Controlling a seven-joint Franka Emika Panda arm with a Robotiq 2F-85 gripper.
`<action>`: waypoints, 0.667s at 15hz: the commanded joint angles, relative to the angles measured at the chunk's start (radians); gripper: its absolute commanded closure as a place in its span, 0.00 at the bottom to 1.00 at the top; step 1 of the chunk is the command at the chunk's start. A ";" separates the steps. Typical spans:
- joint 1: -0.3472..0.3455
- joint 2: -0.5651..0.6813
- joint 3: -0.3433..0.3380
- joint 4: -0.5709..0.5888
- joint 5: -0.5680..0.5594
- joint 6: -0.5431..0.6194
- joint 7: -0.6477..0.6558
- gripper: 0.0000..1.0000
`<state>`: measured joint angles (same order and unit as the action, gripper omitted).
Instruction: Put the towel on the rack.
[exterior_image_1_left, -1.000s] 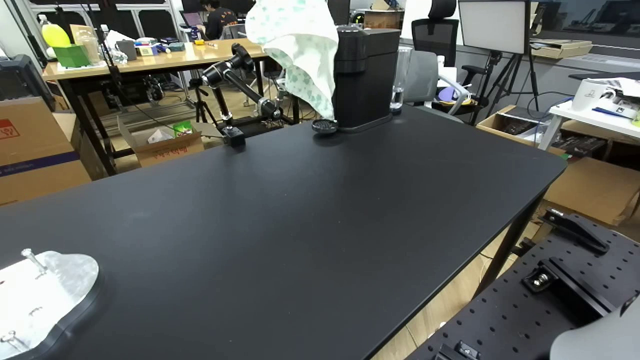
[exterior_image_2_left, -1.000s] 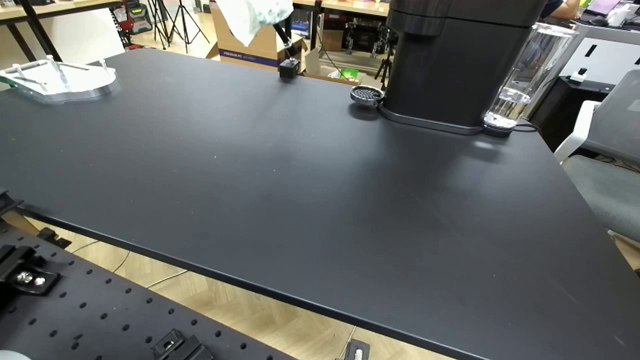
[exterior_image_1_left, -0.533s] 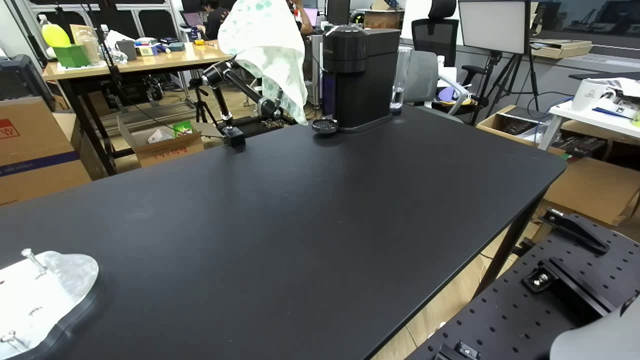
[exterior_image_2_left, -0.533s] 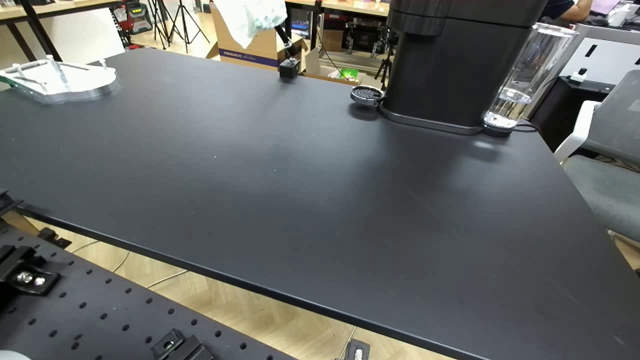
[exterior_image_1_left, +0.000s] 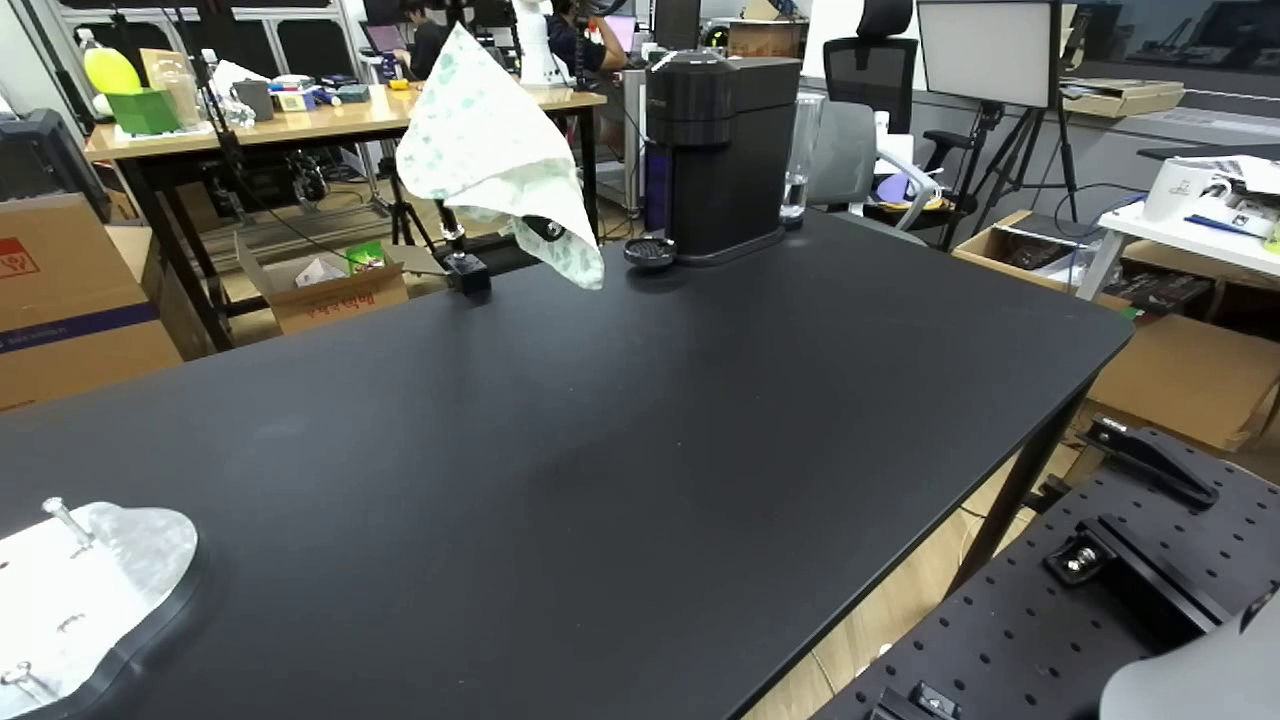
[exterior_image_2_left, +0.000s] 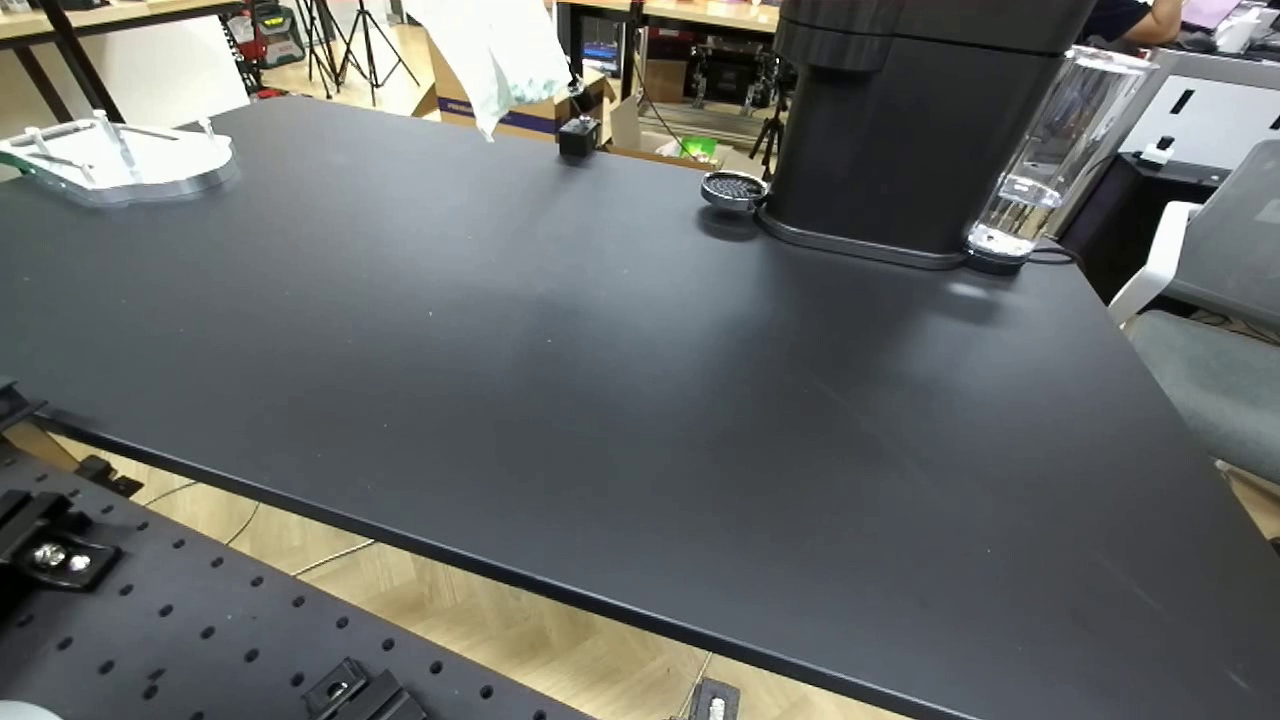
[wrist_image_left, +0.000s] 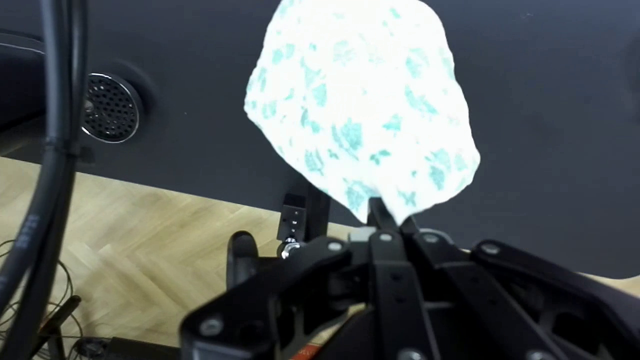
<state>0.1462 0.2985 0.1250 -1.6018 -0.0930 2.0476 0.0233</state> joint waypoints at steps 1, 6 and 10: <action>0.044 0.078 0.008 0.136 -0.002 -0.087 0.028 0.99; 0.076 0.128 0.007 0.219 0.005 -0.138 0.035 0.99; 0.083 0.152 0.004 0.263 0.009 -0.162 0.048 0.99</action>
<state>0.2194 0.4163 0.1345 -1.4164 -0.0930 1.9382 0.0304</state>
